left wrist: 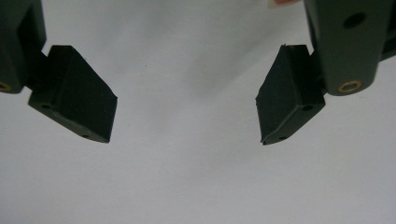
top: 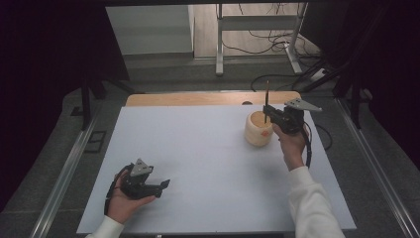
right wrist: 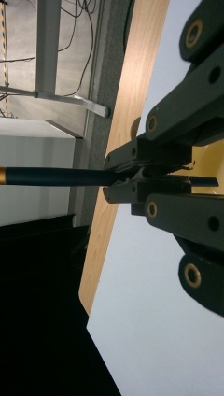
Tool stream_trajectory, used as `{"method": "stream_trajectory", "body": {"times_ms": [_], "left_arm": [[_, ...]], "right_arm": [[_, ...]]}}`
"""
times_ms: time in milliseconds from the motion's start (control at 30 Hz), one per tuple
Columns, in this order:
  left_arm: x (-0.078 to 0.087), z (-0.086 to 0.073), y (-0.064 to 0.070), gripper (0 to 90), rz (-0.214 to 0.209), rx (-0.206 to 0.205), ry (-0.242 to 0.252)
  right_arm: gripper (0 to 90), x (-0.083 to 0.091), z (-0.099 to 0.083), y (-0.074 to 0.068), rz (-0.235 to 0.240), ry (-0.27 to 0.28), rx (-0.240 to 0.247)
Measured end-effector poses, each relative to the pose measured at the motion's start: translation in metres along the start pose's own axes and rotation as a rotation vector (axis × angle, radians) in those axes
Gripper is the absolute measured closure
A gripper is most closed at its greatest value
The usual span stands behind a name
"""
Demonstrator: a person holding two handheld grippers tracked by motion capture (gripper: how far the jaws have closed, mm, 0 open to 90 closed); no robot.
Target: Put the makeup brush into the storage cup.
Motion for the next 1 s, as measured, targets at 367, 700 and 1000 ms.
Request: {"method": "stream_trajectory", "body": {"times_ms": [367, 700, 1000], "left_arm": [[0.000, 0.000, 0.000, 20.7, 0.000, -0.001, -0.001], [0.000, 0.000, 0.000, 20.7, 0.001, 0.002, -0.001], [0.000, 0.000, 0.000, 20.7, 0.001, -0.002, -0.001]], "right_arm": [[85.2, -0.008, -0.003, 0.010, -0.023, -0.006, -0.022], [85.1, -0.016, -0.009, 0.011, -0.036, -0.028, -0.020], [85.1, -0.025, -0.019, 0.009, -0.040, -0.058, -0.005]]}}
Point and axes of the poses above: each handheld gripper's, and its own axes: x roughly backward along the jaws, z roughly out of its top, y roughly to its right, the point moved 4 cm from there along -x, roughly forward along the jaws, and after that the axes turned 5 degrees about -z, right-handed, at the moved point
